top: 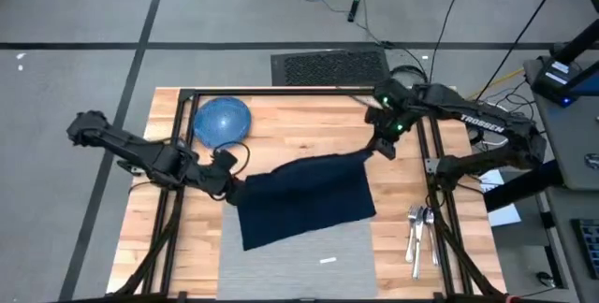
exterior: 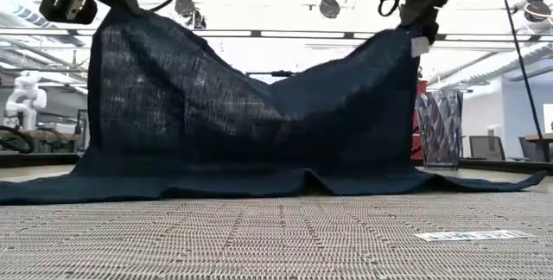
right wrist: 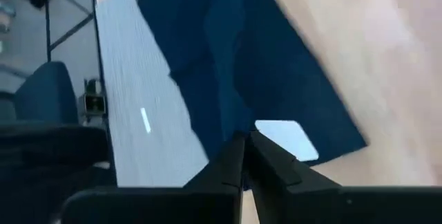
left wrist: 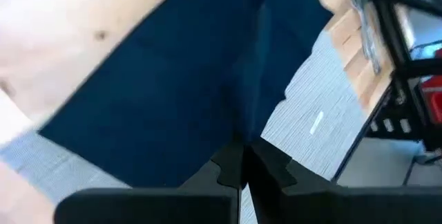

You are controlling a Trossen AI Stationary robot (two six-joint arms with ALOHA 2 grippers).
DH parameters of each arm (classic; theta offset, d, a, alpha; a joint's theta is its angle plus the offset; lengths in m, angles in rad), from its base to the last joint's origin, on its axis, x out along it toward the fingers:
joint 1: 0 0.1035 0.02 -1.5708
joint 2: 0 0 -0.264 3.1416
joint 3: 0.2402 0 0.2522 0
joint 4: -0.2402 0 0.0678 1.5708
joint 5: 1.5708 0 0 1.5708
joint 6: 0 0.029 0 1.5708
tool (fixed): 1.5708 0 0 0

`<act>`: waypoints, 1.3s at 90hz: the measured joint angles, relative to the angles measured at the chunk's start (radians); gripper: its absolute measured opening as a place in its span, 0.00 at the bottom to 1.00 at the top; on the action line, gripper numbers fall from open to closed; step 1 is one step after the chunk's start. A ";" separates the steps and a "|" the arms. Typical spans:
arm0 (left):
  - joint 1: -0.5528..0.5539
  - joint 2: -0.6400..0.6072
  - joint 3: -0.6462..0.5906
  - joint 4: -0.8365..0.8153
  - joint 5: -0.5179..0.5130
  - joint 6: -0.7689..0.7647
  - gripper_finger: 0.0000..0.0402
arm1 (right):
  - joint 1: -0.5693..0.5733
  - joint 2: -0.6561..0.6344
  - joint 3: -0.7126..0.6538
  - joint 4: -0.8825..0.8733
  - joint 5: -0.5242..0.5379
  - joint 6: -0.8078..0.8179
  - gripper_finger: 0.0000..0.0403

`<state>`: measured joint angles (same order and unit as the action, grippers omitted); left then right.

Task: Set table place
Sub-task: Fold the dark blue napkin

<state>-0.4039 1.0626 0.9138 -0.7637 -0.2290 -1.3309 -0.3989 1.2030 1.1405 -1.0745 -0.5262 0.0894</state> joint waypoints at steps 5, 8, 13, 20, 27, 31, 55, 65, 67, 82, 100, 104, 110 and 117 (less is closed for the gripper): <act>-0.014 0.021 0.000 0.001 0.014 -0.014 0.00 | 0.029 0.000 -0.046 0.019 0.000 0.023 0.00; -0.022 0.034 0.000 0.001 0.020 -0.024 0.00 | 0.046 -0.001 -0.074 0.044 0.001 0.039 0.00; -0.037 0.056 0.000 0.003 0.032 -0.031 0.00 | 0.076 -0.004 -0.119 0.095 0.002 0.073 0.00; -0.057 0.085 0.000 0.009 0.047 -0.050 0.00 | 0.118 -0.012 -0.166 0.167 0.000 0.125 0.00; -0.071 0.117 0.000 0.015 0.062 -0.053 0.00 | 0.155 -0.014 -0.200 0.228 -0.002 0.166 0.00; -0.078 0.138 0.000 0.027 0.070 -0.053 0.00 | 0.173 -0.014 -0.216 0.252 -0.002 0.184 0.00; -0.084 0.263 0.000 0.124 0.126 -0.023 0.00 | 0.201 -0.015 -0.276 0.276 0.013 0.224 0.00; -0.084 0.302 0.000 0.198 0.127 -0.004 0.00 | 0.201 -0.030 -0.276 0.266 0.026 0.223 0.00; -0.084 0.309 0.000 0.210 0.127 0.002 0.00 | 0.201 -0.033 -0.276 0.265 0.026 0.223 0.00; -0.084 0.311 0.000 0.218 0.090 0.005 0.00 | 0.168 -0.072 -0.271 0.274 0.032 0.230 0.00; -0.059 0.214 0.000 0.123 0.022 0.028 0.00 | 0.033 -0.090 -0.216 0.282 0.041 0.202 0.00; -0.049 0.188 0.000 0.101 0.006 0.033 0.00 | 0.001 -0.090 -0.200 0.288 0.042 0.188 0.00; -0.029 0.142 0.001 0.058 -0.029 0.040 0.00 | -0.049 -0.089 -0.178 0.285 0.047 0.166 0.00; -0.003 0.094 0.002 0.030 -0.075 0.062 0.00 | -0.103 -0.084 -0.149 0.287 0.053 0.142 0.00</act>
<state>-0.4069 1.1564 0.9159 -0.7342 -0.3037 -1.2689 -0.5023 1.1190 0.9920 -0.7871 -0.4728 0.2310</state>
